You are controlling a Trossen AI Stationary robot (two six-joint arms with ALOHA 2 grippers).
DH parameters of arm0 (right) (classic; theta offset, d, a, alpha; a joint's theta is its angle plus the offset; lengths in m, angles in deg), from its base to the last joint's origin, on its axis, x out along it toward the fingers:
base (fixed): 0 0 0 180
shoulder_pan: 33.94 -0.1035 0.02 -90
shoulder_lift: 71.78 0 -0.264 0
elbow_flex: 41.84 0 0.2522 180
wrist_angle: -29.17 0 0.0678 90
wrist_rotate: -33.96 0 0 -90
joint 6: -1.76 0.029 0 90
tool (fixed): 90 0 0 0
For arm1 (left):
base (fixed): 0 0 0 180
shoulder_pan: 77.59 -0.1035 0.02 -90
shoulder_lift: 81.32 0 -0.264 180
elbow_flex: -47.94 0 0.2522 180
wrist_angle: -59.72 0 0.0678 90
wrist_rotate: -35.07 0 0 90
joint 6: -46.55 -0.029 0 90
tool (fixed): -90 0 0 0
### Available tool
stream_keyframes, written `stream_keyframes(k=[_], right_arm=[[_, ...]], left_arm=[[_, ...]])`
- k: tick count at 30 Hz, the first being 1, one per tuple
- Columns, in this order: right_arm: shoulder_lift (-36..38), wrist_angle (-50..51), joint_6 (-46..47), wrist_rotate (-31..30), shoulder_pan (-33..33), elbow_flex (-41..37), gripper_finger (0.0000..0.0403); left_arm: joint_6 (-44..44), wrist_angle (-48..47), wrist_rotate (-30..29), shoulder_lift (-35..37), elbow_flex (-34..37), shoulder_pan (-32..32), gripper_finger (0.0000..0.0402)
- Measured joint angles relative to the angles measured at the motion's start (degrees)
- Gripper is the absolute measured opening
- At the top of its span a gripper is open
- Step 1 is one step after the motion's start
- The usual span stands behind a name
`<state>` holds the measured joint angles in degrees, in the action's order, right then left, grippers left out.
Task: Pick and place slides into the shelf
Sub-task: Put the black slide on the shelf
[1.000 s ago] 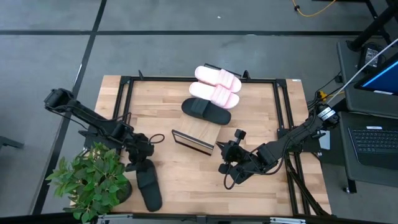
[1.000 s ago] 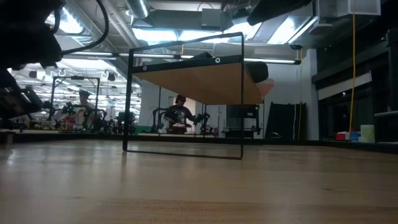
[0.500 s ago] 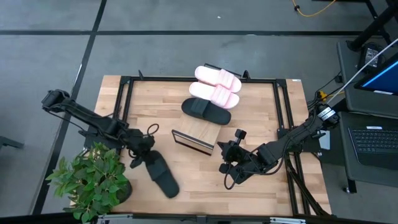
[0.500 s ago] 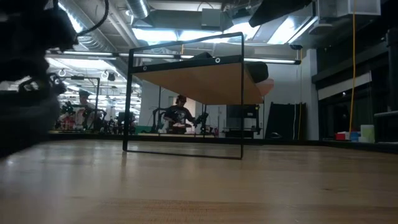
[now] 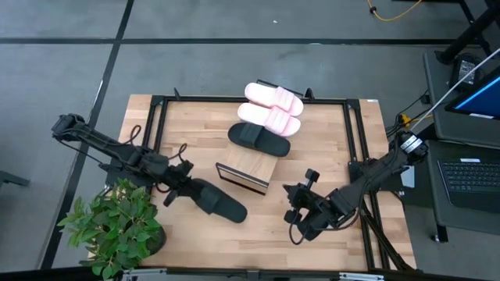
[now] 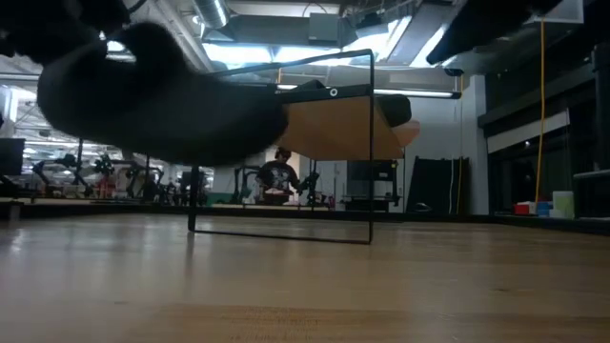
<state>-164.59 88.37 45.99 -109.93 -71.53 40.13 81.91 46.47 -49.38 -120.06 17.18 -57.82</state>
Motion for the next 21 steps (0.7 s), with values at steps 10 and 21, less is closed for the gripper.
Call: stream_keyframes(k=[10,21], right_arm=[[0.00,-2.66,8.44,0.11,-1.00,-5.39,0.0003],[-0.02,-7.63,6.82,0.09,-1.00,-7.63,0.0003]], left_arm=[[-0.56,8.64,-1.98,2.14,0.00,0.00,0.0000],[-8.71,9.49,-7.81,2.03,-8.98,-0.78,0.0000]])
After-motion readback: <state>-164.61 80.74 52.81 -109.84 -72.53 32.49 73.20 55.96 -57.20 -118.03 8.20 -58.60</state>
